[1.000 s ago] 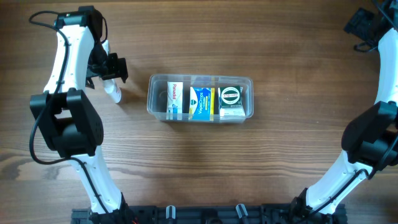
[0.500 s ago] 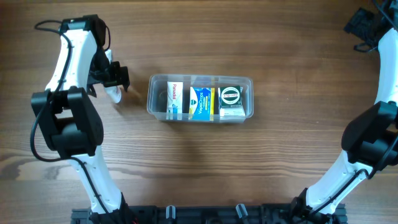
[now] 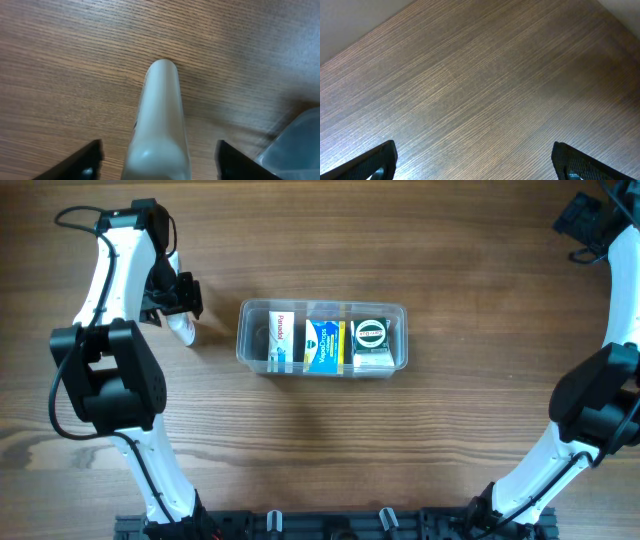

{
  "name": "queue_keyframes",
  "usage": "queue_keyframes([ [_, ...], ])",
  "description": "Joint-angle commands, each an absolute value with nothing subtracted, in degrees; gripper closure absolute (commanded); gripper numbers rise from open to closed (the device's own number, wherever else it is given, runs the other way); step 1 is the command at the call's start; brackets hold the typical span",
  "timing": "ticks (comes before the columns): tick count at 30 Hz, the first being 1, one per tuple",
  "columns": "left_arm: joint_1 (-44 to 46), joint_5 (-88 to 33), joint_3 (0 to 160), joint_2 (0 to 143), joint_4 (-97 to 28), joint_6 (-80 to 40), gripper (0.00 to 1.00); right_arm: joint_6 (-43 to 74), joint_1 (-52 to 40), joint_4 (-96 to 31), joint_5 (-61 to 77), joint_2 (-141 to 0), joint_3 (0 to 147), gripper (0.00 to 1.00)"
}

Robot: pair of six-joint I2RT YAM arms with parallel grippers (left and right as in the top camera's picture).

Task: Pack container
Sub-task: 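Lower the left gripper and grasp the white spray bottle, then carry the spray bottle into the container's left end and release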

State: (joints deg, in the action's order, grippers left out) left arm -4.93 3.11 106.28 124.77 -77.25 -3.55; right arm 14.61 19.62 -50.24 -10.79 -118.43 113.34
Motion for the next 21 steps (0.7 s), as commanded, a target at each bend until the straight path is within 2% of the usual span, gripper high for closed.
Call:
queue_keyframes([
  [1, -5.04, 2.44, 106.00, 125.58, -77.10, -3.22, 0.44, 13.65, 19.46, -50.13, -11.57, -118.67, 113.89, 0.00],
  [2, -5.04, 2.44, 106.00, 125.58, -77.10, -3.22, 0.50, 13.65, 19.46, -50.13, -11.57, -118.67, 113.89, 0.00],
  [5, -5.04, 2.44, 106.00, 125.58, -77.12, -3.25, 0.54, 13.65, 19.46, -50.13, -11.57, -118.67, 113.89, 0.00],
  [10, -5.04, 2.44, 106.00, 125.58, -77.12, -3.25, 0.73, 13.65, 19.46, -50.13, -11.57, -118.67, 113.89, 0.00],
  [16, -5.02, 2.15, 106.52, 125.56, -77.34, -3.42, 0.76, 13.65, 19.46, -50.13, -11.57, -118.67, 113.89, 0.00],
  [21, -4.95, -3.95, 111.90, 124.01, -80.90, -3.40, 0.77, 13.65, 19.46, -50.13, -11.57, -118.67, 113.89, 0.00],
])
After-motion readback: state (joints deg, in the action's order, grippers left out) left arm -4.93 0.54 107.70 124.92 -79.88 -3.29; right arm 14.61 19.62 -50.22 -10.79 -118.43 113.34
